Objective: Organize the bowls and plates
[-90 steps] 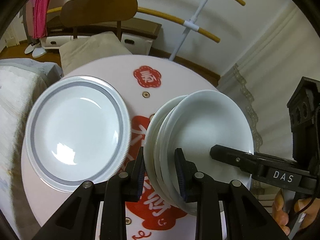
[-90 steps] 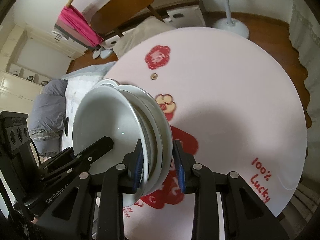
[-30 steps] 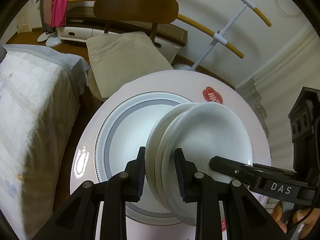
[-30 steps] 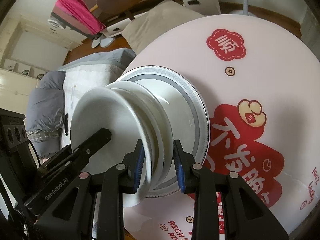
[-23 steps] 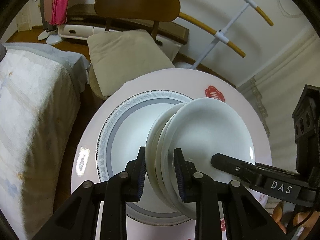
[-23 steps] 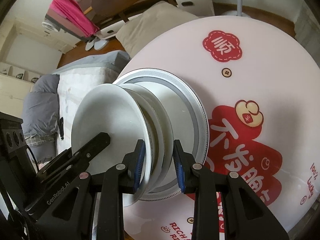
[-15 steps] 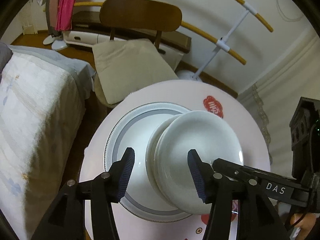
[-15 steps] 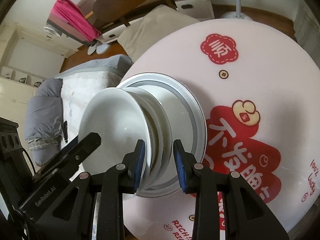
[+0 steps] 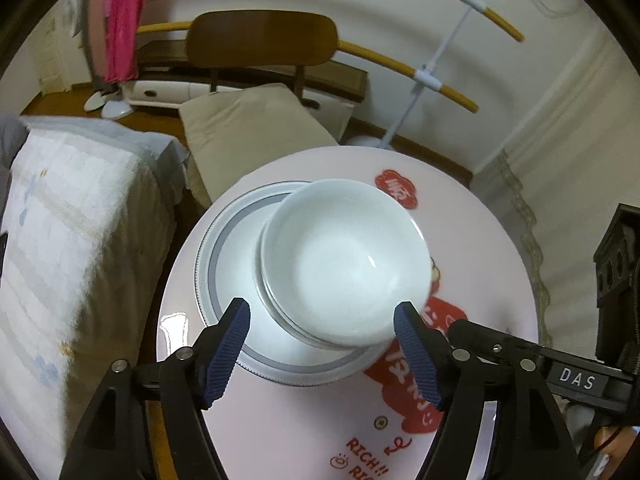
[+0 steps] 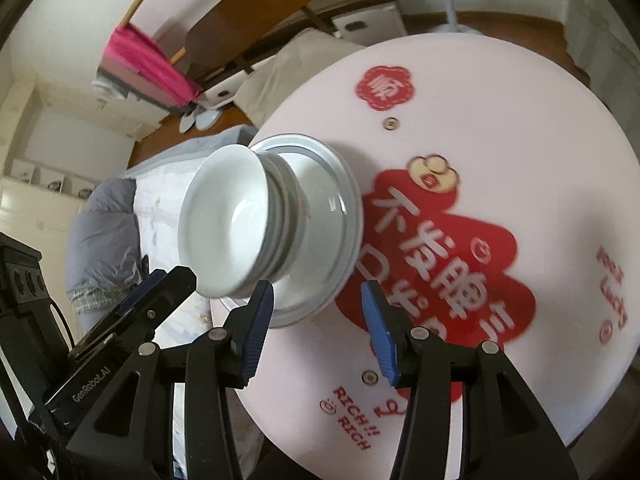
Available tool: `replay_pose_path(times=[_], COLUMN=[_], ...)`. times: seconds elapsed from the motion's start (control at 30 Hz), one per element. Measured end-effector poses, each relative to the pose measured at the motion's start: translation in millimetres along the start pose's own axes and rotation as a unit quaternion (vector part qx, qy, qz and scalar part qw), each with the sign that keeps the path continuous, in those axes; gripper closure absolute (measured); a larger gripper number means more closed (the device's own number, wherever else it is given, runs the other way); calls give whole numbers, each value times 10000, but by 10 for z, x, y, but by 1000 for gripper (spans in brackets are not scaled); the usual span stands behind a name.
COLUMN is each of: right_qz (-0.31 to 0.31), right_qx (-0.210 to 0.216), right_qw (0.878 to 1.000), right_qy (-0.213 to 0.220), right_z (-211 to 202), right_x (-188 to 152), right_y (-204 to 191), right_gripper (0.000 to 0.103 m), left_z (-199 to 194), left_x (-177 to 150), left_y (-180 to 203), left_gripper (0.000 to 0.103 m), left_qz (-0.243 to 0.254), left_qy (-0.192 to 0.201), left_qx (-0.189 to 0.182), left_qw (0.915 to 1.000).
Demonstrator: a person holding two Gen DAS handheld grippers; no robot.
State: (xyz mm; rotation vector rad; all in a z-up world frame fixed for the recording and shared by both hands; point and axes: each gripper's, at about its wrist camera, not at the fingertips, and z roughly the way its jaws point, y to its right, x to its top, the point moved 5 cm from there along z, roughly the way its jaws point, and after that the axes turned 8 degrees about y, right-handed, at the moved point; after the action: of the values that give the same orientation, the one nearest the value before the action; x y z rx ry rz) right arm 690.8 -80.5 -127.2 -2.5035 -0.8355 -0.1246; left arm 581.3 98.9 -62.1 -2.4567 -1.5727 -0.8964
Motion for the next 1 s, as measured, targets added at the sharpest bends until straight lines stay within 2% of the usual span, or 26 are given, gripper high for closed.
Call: replay_pose_path(times=[0.17, 0.3, 0.37, 0.47, 0.57, 0.67, 0.83, 1.0], right_qz=[299, 680, 852, 1263, 1782, 2071, 2182, 2369], right_qx=[-331, -882, -1289, -1814, -2121, -2320, -2681, -2766], right_qw=[9983, 9904, 9812, 9616, 9419, 9287, 9140, 9017], right_qy=[372, 818, 1153, 1629, 1897, 2018, 2123, 2329], right_z=[-141, -163, -203, -282, -375, -485, -587, -655], right_x=[-108, -209, -274, -426, -669, -918, -1225, -1605], right_y=[0, -73, -163, -367, -585, -817, -1020, -1098], right_gripper=[55, 55, 55, 55, 55, 55, 55, 55], left_z=[13, 114, 177, 164, 58, -69, -274, -419], left_x=[171, 336, 368, 391, 422, 397, 387, 244], left_y=[-88, -256, -362, -534, -691, -774, -819, -856], left_gripper=[30, 30, 30, 30, 30, 30, 30, 30], left_qz=[564, 1137, 1493, 2111, 2535, 2683, 2923, 3142], left_qy=[-3, -10, -103, -220, -272, -389, -394, -327], left_qx=[-357, -850, -1077, -1401, -1613, -1824, -2075, -2178], left_qw=[9978, 9899, 9829, 9671, 9534, 9451, 9327, 9234])
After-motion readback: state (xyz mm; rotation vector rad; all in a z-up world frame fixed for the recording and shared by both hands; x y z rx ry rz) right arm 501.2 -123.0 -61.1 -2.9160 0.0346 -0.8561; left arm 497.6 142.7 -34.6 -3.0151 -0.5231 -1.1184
